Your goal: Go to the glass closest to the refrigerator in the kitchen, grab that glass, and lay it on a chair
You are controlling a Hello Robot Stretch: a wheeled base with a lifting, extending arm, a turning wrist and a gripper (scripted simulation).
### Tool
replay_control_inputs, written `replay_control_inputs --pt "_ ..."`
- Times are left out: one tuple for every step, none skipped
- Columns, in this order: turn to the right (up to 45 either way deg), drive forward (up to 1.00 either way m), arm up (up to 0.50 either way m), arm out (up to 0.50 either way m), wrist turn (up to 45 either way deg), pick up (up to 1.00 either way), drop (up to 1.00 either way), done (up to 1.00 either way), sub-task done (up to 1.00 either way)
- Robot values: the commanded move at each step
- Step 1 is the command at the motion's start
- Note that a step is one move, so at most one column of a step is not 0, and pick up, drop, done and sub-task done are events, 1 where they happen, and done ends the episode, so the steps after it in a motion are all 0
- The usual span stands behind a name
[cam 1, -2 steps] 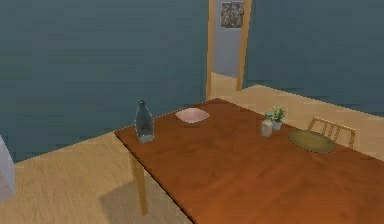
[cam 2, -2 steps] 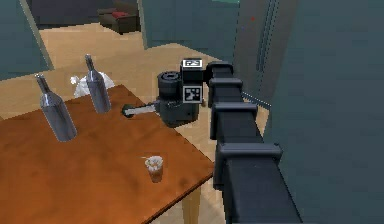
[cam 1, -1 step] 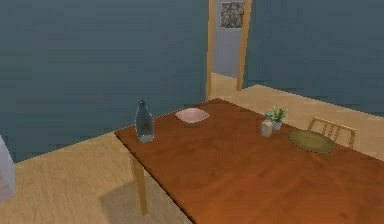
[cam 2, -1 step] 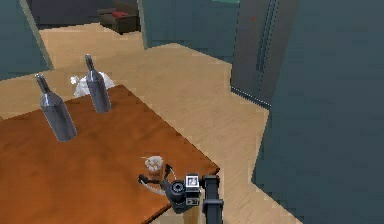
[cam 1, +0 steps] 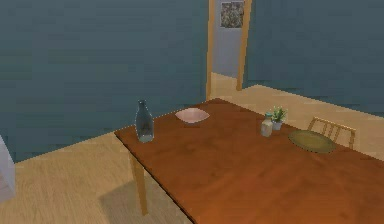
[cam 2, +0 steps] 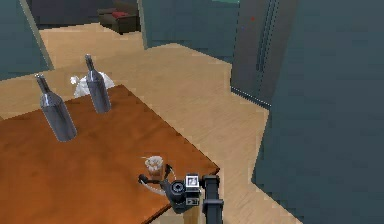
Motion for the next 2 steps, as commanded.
replay_control_inputs --pt "0.0 0.00 0.10 0.00 0.0 0.00 0.00 0.00 0.00" --pt "0.0 0.00 0.20 0.00 0.0 0.00 0.00 0.00 0.00"
